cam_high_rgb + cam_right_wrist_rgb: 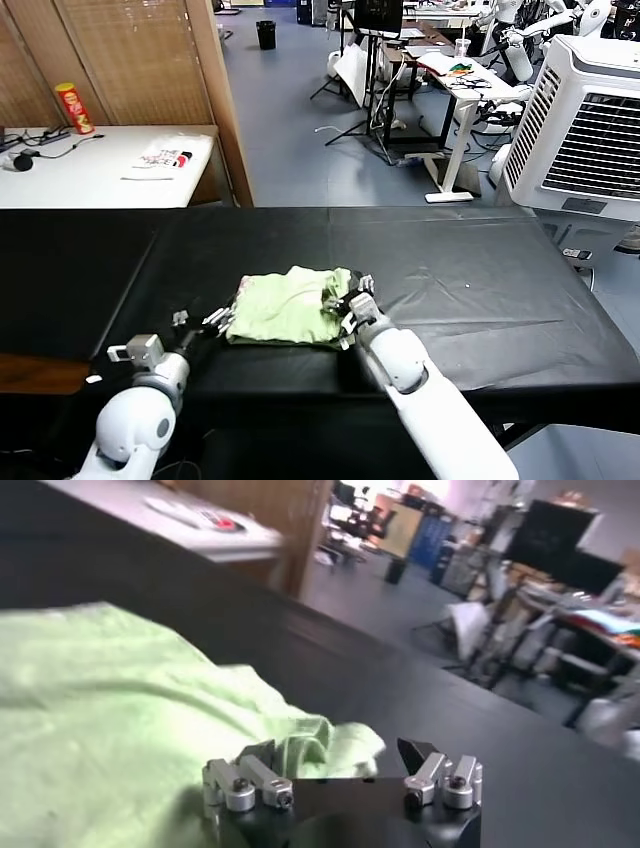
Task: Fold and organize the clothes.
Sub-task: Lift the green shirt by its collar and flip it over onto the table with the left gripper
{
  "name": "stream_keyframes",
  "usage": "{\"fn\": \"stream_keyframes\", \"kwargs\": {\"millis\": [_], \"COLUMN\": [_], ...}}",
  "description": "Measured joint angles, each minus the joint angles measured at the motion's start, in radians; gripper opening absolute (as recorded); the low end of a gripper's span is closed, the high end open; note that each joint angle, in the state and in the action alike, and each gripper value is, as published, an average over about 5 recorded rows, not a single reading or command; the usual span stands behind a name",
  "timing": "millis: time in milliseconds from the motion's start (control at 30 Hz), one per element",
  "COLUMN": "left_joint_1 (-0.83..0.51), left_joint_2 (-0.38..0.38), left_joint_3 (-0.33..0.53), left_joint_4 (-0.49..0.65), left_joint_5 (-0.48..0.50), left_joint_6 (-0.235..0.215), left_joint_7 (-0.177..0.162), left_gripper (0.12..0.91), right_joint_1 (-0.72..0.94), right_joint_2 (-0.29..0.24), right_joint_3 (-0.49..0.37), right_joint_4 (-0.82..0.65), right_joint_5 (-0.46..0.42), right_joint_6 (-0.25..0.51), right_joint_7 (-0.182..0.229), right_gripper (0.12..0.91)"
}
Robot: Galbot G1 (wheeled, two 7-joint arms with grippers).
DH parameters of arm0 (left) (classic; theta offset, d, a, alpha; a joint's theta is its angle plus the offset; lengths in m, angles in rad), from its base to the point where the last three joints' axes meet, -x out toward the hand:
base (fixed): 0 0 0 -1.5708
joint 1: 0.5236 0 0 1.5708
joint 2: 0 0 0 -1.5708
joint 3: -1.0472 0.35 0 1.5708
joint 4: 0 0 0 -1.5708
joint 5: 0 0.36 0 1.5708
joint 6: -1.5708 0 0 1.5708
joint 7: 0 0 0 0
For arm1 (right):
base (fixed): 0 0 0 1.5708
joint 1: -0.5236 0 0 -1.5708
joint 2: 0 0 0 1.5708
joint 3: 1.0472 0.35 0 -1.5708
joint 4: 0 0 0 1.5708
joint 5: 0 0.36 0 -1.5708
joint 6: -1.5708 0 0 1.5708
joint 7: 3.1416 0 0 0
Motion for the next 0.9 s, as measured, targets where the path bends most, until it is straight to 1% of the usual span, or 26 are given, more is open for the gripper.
{"fn": "stream_keyframes", "kwargs": {"millis": [67,133,233,333,433,600,700,800,900], "left_joint_1": [-0.009,-0.016,-0.026,-0.039,-0.052,-0.063,-0.064,-0.066,-0.071], "left_joint_2": [-0.003,-0.005,-0.007,-0.009,-0.014,-0.026,-0.033,-0.041,-0.05], "left_joint_3": [0.004,0.007,0.009,0.009,0.007,-0.005,-0.012,-0.019,-0.022], "left_joint_4": [0.012,0.023,0.038,0.052,0.066,0.089,0.104,0.122,0.139], "left_joint_5": [-0.009,-0.021,-0.056,-0.114,-0.177,-0.281,-0.346,-0.424,-0.489], "left_joint_6": [-0.001,-0.002,-0.004,-0.004,-0.001,0.005,0.009,0.015,0.02], "left_joint_7": [0.004,0.009,0.019,0.03,0.034,0.032,0.024,0.012,0.008], "left_gripper": [0.798,0.798,0.798,0.798,0.798,0.798,0.798,0.798,0.798], "right_joint_1": [-0.006,-0.009,-0.014,-0.023,-0.034,-0.06,-0.084,-0.11,-0.132], "right_joint_2": [0.005,0.007,0.007,0.004,-0.004,-0.034,-0.056,-0.073,-0.081], "right_joint_3": [0.007,0.013,0.026,0.046,0.072,0.136,0.177,0.212,0.236], "right_joint_4": [-0.011,-0.019,-0.024,-0.013,0.022,0.129,0.204,0.269,0.318], "right_joint_5": [-0.031,-0.041,-0.013,0.057,0.152,0.344,0.443,0.509,0.54], "right_joint_6": [-0.002,0.006,0.041,0.083,0.105,0.102,0.095,0.092,0.092], "right_joint_7": [0.003,0.004,0.005,0.011,0.016,0.015,0.012,0.011,0.01], "right_gripper": [0.798,0.798,0.798,0.798,0.798,0.798,0.798,0.798,0.798]}}
